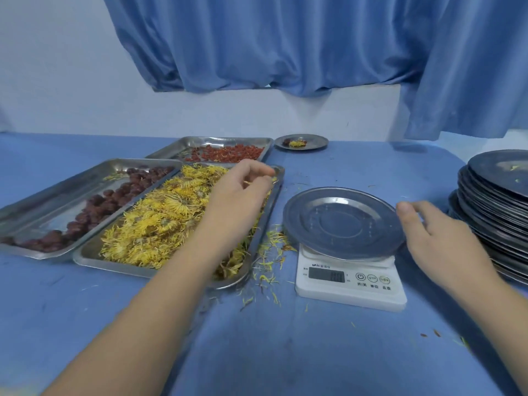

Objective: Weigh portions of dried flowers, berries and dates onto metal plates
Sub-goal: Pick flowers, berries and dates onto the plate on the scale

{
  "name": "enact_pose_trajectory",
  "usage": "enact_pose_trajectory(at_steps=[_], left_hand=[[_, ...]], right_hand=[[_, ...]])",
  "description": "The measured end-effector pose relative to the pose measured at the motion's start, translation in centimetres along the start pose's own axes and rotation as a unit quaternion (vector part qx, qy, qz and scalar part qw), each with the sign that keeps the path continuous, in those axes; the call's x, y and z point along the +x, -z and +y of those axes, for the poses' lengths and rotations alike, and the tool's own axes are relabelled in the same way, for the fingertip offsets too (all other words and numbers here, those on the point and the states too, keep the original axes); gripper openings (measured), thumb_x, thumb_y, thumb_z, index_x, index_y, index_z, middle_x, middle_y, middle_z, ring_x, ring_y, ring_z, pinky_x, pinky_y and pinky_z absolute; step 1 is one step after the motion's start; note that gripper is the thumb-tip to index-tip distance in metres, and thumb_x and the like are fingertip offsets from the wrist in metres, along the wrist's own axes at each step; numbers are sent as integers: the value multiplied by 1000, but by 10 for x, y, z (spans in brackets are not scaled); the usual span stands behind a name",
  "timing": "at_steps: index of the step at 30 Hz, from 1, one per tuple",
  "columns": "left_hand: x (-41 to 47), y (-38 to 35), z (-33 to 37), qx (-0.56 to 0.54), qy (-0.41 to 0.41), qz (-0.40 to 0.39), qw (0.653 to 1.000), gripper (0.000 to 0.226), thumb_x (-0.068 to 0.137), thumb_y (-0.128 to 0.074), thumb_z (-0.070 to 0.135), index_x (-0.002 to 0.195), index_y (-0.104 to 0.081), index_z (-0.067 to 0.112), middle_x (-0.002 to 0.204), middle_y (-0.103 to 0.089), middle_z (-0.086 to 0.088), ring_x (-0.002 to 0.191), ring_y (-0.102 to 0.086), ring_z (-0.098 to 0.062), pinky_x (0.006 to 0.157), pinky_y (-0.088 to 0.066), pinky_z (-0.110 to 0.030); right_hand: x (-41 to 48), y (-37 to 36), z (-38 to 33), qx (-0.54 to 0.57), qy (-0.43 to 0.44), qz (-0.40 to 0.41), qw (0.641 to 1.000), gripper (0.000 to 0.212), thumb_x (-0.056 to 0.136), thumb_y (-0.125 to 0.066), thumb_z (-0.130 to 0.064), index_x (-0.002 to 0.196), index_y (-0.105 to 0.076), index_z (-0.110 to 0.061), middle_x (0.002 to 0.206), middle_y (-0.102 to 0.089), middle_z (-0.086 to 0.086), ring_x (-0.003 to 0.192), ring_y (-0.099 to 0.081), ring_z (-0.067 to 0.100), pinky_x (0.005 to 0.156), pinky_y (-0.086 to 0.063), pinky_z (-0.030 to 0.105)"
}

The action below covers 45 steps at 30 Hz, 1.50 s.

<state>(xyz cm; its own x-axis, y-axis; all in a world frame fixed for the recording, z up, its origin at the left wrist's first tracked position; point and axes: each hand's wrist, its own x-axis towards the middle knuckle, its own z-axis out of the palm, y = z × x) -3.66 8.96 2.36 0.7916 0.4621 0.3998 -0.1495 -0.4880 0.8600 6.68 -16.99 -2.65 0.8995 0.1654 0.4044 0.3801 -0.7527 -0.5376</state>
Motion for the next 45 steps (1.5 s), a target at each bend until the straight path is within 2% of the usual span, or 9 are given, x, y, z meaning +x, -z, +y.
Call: enact_pose_trajectory(at_steps=[3,7,11,14,22,29,33,39,45], left_hand=[[9,48,-1,202,-18,-86,975,9,94,-54,37,95,-62,39,89,-65,12,71,-61,-2,58,-45,-20],[22,98,-5,445,-3,-221,868,17,90,-64,31,103,-60,42,104,-62,19,84,-54,7,67,-40,-20],[21,107,-17,527,13,-291,799,29,85,-70,28,110,-61,39,108,-60,17,88,-50,7,77,-43,-22],[19,107,-28,521,-4,-277,807,25,84,-70,27,105,-63,38,103,-63,17,91,-56,0,84,-49,-26],[21,123,-23,385,-3,-181,905,24,85,-70,26,92,-64,48,83,-65,28,72,-63,2,63,-49,-26],[18,113,0,233,-3,-159,959,22,88,-66,31,96,-65,52,98,-69,13,86,-69,-13,83,-52,-36],[15,70,7,213,-3,-216,953,20,89,-64,33,100,-65,49,91,-68,13,85,-69,-13,86,-53,-40],[28,-15,21,202,-18,-293,934,26,88,-65,28,112,-62,35,91,-67,8,88,-66,-12,86,-53,-36],[44,-55,26,233,-20,-321,918,38,85,-69,46,119,-60,30,99,-67,6,91,-65,-12,87,-49,-30]], right_hand=[[-1,2,-5,7,9,30,999,57,91,-24,-64,110,-57,-22,84,-59,3,79,-51,27,69,-40,38],[-6,2,-12,21,24,45,998,55,91,-24,-62,105,-59,-21,78,-59,3,75,-51,29,68,-41,39],[-8,2,-14,31,30,55,998,53,91,-25,-61,100,-60,-22,75,-61,4,78,-56,33,69,-45,40],[-9,4,-12,49,30,61,996,51,90,-27,-61,95,-60,-21,70,-60,-3,74,-54,32,67,-44,39],[-7,5,-10,68,30,61,995,48,91,-30,-57,91,-61,-21,66,-60,-8,72,-55,28,64,-42,37],[-5,4,-9,87,30,70,993,45,91,-31,-58,84,-58,-22,65,-60,-7,69,-56,27,65,-44,39],[-5,5,-10,92,30,73,993,44,92,-29,-58,80,-54,-24,61,-57,-8,64,-54,13,58,-40,36],[-5,6,-11,92,38,67,993,42,92,-31,-57,81,-55,-25,60,-58,-7,66,-56,16,61,-44,37],[-5,6,-12,96,43,62,992,41,91,-31,-58,84,-57,-27,59,-59,-6,63,-57,12,61,-48,37]])
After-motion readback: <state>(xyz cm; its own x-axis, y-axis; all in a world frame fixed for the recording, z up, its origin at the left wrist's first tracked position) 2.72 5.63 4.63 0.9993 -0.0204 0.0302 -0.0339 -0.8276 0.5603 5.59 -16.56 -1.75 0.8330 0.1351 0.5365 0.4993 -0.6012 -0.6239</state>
